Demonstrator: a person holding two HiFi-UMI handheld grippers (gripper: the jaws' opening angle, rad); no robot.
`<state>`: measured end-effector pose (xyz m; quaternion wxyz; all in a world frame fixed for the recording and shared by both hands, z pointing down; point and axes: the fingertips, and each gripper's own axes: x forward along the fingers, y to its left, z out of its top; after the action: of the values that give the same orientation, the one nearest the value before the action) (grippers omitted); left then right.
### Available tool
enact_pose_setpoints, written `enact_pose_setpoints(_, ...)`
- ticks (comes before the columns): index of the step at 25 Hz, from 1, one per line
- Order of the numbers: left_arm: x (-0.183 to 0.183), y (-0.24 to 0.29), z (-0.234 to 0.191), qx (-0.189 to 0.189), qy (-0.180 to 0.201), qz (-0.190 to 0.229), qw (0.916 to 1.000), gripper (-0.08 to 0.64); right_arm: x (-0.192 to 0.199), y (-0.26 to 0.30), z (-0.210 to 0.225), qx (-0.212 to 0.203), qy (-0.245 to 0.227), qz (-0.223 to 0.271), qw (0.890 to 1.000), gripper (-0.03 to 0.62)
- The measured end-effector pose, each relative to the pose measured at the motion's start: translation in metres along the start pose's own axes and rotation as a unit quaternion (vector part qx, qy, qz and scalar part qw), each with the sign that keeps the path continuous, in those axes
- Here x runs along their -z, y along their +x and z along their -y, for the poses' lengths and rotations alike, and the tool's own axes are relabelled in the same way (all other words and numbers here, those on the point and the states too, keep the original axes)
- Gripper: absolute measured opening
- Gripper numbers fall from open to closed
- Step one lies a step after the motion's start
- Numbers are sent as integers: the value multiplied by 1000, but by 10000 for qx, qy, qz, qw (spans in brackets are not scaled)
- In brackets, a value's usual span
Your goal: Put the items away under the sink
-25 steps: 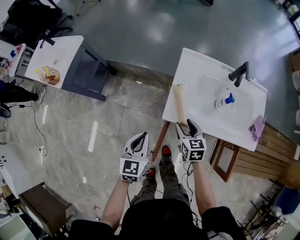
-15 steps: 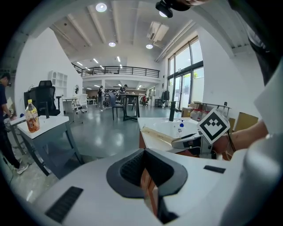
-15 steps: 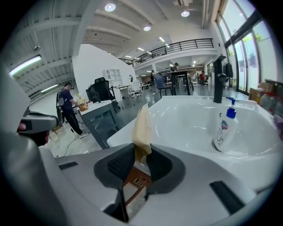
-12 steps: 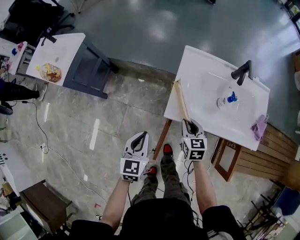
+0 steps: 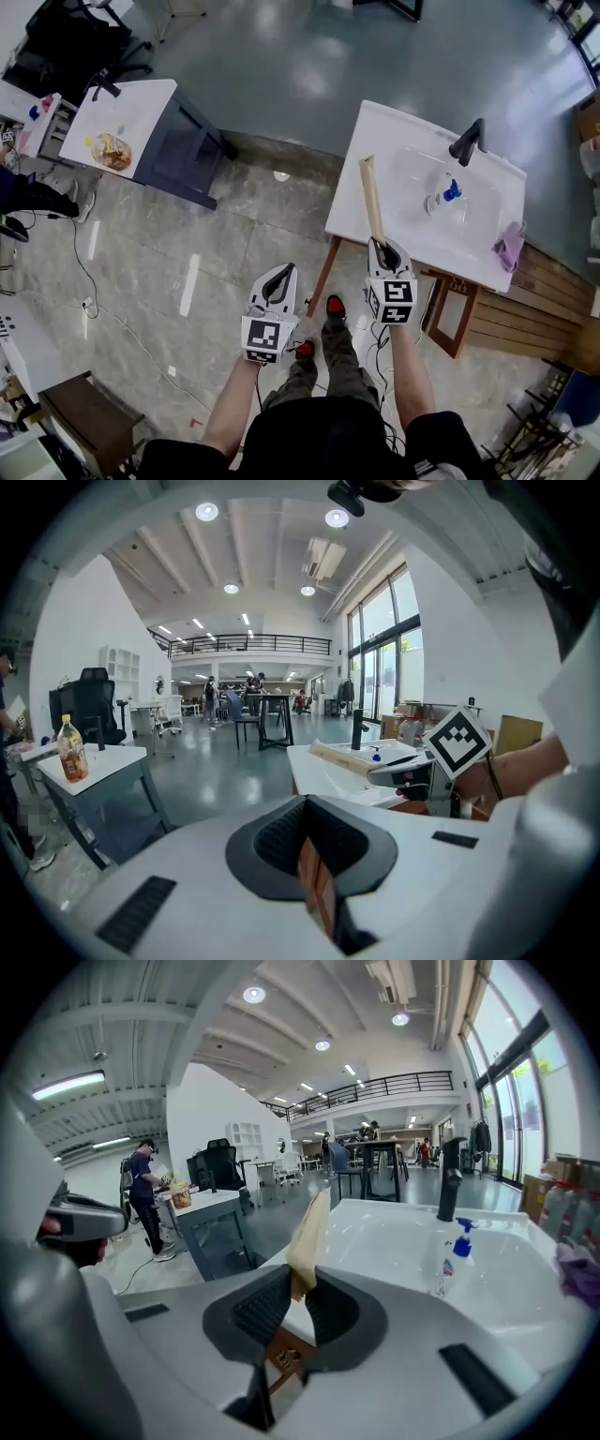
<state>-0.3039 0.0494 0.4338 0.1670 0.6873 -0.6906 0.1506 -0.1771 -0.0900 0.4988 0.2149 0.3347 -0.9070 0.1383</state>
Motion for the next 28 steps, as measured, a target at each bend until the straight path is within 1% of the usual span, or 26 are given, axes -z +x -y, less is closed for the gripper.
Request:
enact_pose_setpoints(6,-24,-28,16,154,211,284,9993,6,-23,-50,-8,161,-29,313,9994,66)
enact_pose_setpoints(14,-44,-87,45,467,458,706,9954,6,-33,-139,-32,569,-97,701,9959,66)
enact_pose_setpoints(19,-46,-121,59,621,612,925,9919,6,-24,-197,-44,864,5,867,9925,66)
enact_pose_setpoints(24,-44,-142,82,905,760,1119,9867,6,-4,-249,-49,1202,60,961,9881,66)
enact_pose_setpoints(26,-43,-148,91,1068,802,1142,9845,6,5,-269,-53,1370,106,941,9860,66)
enact_pose_setpoints(28,-47,-152,104,1313,821,1110,9817,6,11,-288,-54,1572,185,907,9832,66)
